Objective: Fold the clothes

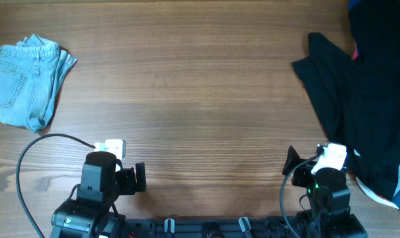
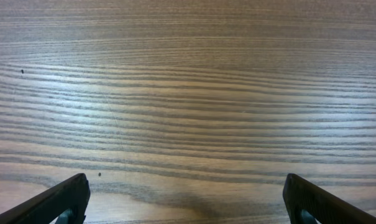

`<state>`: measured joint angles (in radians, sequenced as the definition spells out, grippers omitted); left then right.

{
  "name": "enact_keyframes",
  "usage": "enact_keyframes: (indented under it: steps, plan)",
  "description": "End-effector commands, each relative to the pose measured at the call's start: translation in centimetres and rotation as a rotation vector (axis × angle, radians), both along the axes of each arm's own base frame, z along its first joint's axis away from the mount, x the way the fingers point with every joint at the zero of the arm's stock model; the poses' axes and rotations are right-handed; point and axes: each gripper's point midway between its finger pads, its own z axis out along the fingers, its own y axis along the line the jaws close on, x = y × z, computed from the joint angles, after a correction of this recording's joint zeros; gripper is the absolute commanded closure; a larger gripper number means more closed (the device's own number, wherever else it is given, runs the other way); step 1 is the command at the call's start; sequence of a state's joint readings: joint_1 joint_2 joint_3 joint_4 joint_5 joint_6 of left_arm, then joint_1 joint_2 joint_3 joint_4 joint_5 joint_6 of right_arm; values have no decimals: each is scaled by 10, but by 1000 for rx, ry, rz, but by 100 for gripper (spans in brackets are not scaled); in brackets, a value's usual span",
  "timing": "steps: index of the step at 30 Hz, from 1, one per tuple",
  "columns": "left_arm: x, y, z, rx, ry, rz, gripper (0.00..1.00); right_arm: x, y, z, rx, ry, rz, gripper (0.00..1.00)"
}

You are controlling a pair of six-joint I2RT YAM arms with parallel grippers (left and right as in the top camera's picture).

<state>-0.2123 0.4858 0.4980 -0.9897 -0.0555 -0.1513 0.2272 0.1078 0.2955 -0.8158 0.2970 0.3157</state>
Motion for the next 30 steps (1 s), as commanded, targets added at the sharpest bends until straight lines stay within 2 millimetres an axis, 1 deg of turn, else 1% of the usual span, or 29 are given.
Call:
enact_keyframes:
  steps: [1,9,10,11,13,14,15,16,18,19,21,24,25,26,27,30]
  plan:
    - [0,1,0,13,-5,-8,0,-1,-4,7,3,-51,-21,0]
    - [0,1,0,13,-5,-8,0,-1,-4,8,7,-67,-19,0]
    - [0,1,0,13,-5,-8,0,3,-1,15,21,-108,-8,0]
    - [0,1,0,13,-5,-8,0,11,2,28,26,-177,10,0]
    - [0,1,0,13,-5,-8,0,30,24,63,-61,-343,186,1]
    - [0,1,0,13,-5,-8,0,38,40,80,-143,-452,323,0]
    - [0,1,0,13,-5,-8,0,42,51,87,-208,-522,411,0]
    - [0,1,0,13,-5,-8,0,46,55,89,-242,-573,449,0]
    - [0,1,0,13,-5,-8,0,54,52,84,-229,-656,422,0]
    - [0,1,0,13,-5,-8,0,55,51,80,-228,-657,416,0]
    - [0,1,0,13,-5,-8,0,56,46,80,-232,-654,389,0]
    - [0,1,0,13,-5,-8,0,59,30,81,-244,-642,287,0]
    - [0,1,0,13,-5,-8,0,59,30,77,-243,-627,285,0]
    - [0,1,0,13,-5,-8,0,59,35,69,-233,-596,311,0]
    - [0,1,0,13,-5,-8,0,58,38,69,-237,-598,333,0]
    - [0,1,0,13,-5,-8,0,58,39,69,-237,-600,337,0]
